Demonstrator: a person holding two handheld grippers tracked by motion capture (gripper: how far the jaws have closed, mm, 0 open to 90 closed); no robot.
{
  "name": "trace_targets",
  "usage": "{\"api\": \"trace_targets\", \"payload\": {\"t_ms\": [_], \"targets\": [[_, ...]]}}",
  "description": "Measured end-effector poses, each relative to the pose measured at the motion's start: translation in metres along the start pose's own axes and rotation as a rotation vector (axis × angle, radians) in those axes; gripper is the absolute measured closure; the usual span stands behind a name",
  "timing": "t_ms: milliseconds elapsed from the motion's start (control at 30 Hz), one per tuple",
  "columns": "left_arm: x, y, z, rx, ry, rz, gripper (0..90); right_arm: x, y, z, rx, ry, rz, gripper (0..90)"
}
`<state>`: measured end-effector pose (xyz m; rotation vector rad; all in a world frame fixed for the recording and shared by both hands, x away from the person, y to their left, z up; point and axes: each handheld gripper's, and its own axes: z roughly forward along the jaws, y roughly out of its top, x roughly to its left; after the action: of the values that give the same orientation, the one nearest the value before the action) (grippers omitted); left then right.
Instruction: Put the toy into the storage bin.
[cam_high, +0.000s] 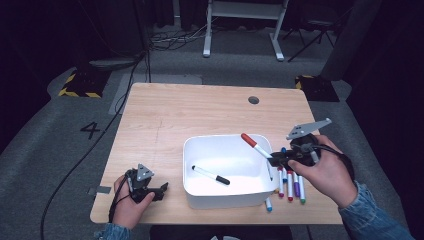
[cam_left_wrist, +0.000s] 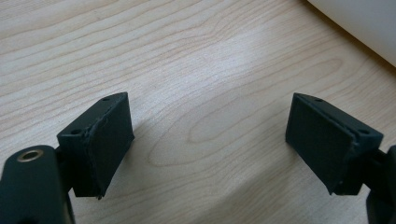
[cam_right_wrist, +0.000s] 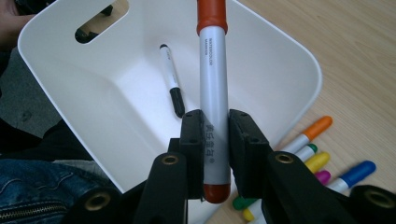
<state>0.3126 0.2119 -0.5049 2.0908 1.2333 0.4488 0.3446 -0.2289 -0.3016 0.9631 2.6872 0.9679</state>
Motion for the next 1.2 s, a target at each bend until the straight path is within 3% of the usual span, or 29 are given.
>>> {"api": "trace_targets", "payload": {"t_ms": [300,600,933,1200], "targets": [[0.000,0.000,0.000,0.003,-0.001,0.002,14.9,0.009,0.031,0.038,0.056,0.070,-0.056,76.4],[0.000,0.000,0.000,0.004,-0.002,0.002,14.9,0.022,0.049,0.068,0.120,0.094,-0.091,76.4],[0.001,0.000,0.000,0.005,-0.006,0.007,14.6,0.033,0.067,0.103,0.172,0.120,-0.105,76.4],[0.001,0.001,0.000,0.004,-0.005,0.013,14.5,0.031,0.072,0.128,0.228,0.124,-0.095,76.4]]}}
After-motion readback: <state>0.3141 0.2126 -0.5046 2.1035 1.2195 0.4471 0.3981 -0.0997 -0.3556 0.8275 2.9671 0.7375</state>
